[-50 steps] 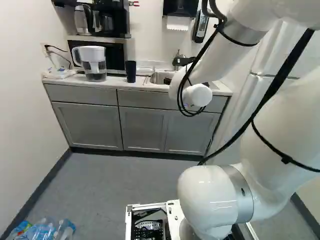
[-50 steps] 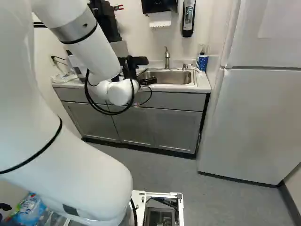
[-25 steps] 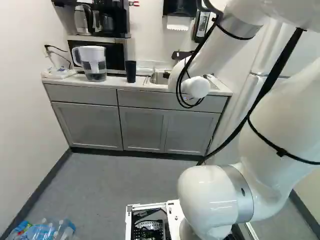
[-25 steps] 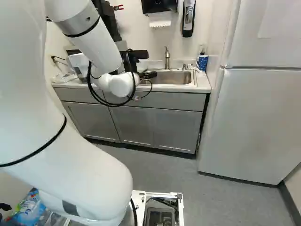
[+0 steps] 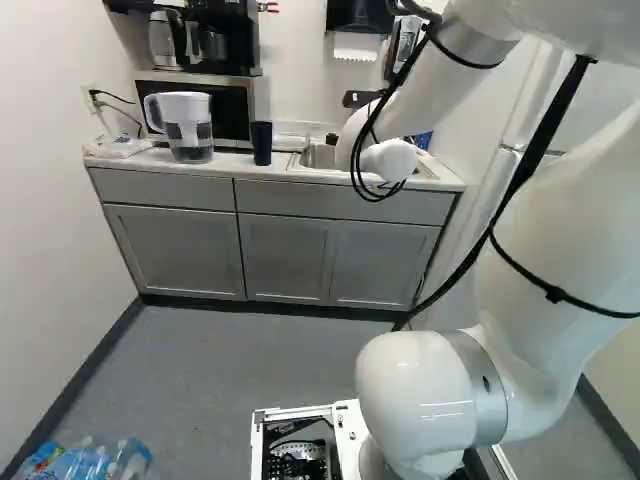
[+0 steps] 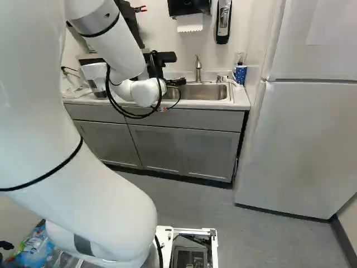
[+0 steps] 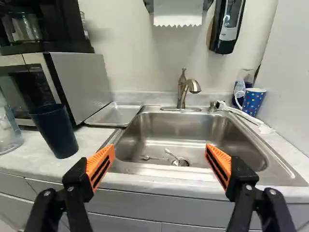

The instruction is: Rinse the cup and place it in the tray

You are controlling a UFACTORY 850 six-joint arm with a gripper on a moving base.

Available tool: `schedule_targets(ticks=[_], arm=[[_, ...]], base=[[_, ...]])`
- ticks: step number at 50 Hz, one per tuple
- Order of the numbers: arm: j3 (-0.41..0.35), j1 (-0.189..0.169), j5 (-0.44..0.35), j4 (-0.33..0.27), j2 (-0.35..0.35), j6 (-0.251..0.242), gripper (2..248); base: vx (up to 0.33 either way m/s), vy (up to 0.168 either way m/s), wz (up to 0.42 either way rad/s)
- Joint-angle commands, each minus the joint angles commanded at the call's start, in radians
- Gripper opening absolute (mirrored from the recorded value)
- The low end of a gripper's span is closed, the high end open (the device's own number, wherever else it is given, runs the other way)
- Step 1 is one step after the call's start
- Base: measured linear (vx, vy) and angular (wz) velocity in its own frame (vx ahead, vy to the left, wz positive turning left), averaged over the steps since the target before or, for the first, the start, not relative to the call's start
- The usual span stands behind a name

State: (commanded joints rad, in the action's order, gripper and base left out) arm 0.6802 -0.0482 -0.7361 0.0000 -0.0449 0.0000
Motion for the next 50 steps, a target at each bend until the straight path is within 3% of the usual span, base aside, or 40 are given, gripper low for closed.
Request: schedule_targets(ticks=[50], arm=[[0.158,0.003,0.080,0.000,0.050,0.000,247]], base=[[0.000,0.000,0.000]])
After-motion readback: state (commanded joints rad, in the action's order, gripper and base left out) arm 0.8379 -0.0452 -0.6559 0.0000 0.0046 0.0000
